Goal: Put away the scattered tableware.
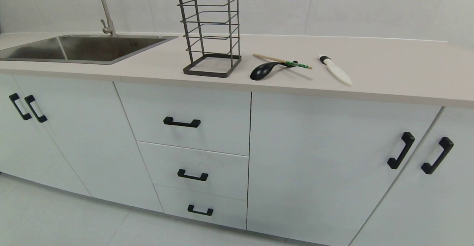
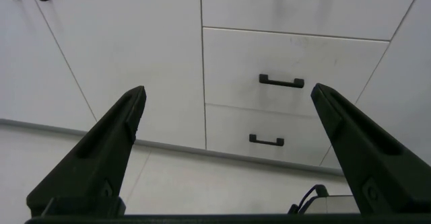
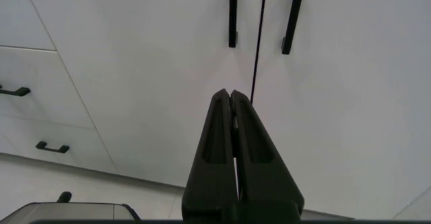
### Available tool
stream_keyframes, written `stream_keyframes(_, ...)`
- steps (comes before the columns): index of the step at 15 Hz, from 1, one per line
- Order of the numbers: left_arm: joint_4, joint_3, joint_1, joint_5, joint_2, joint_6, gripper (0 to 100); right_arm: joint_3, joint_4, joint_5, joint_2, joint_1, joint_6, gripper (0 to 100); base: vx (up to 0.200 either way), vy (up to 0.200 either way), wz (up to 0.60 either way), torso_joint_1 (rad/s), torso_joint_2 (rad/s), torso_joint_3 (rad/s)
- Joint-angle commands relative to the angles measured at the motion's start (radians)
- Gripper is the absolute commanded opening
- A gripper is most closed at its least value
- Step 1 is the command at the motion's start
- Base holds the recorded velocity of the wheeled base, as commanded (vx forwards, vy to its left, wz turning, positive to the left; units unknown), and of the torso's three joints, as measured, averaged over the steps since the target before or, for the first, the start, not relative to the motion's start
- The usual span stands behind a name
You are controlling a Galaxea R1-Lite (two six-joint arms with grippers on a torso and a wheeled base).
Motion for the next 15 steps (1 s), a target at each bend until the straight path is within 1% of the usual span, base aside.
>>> stream_keyframes(1, 0.0, 0.0, 0.0, -0.001, 0.0, 0.001, 100, 0.0, 0.001, 0.0, 0.001, 0.0, 0.0, 0, 0.0, 0.0, 0.0, 0.0, 0.0, 0.0)
stream_keyframes(8, 0.0, 0.0, 0.0, 0.0, 0.0, 0.0, 100, 0.0, 0.001, 0.002, 0.001, 0.0, 0.0, 0, 0.0, 0.0, 0.0, 0.0, 0.0, 0.0)
stream_keyframes(11, 0.0, 0.0, 0.0, -0.009, 0.006, -0.003, 100, 0.0, 0.001, 0.002, 0.001, 0.0, 0.0, 0, 0.0, 0.0, 0.0, 0.0, 0.0, 0.0)
stream_keyframes(12, 0.0, 0.0, -0.002, -0.017, 0.001, -0.002, 100, 0.0, 0.001, 0.002, 0.001, 0.0, 0.0, 0, 0.0, 0.0, 0.0, 0.0, 0.0, 0.0)
stream_keyframes(13, -0.002, 0.0, -0.002, -0.044, 0.0, -0.002, 100, 0.0, 0.001, 0.002, 0.001, 0.0, 0.0, 0, 0.0, 0.0, 0.0, 0.0, 0.0, 0.0)
stream_keyframes(14, -0.009, 0.0, 0.0, -0.061, 0.0, 0.006, 100, 0.0, 0.001, 0.002, 0.001, 0.0, 0.0, 0, 0.0, 0.0, 0.0, 0.0, 0.0, 0.0)
stream_keyframes(15, -0.06, -0.008, 0.0, -0.058, 0.0, 0.014, 100, 0.0, 0.001, 0.002, 0.001, 0.0, 0.0, 0, 0.0, 0.0, 0.0, 0.0, 0.0, 0.0)
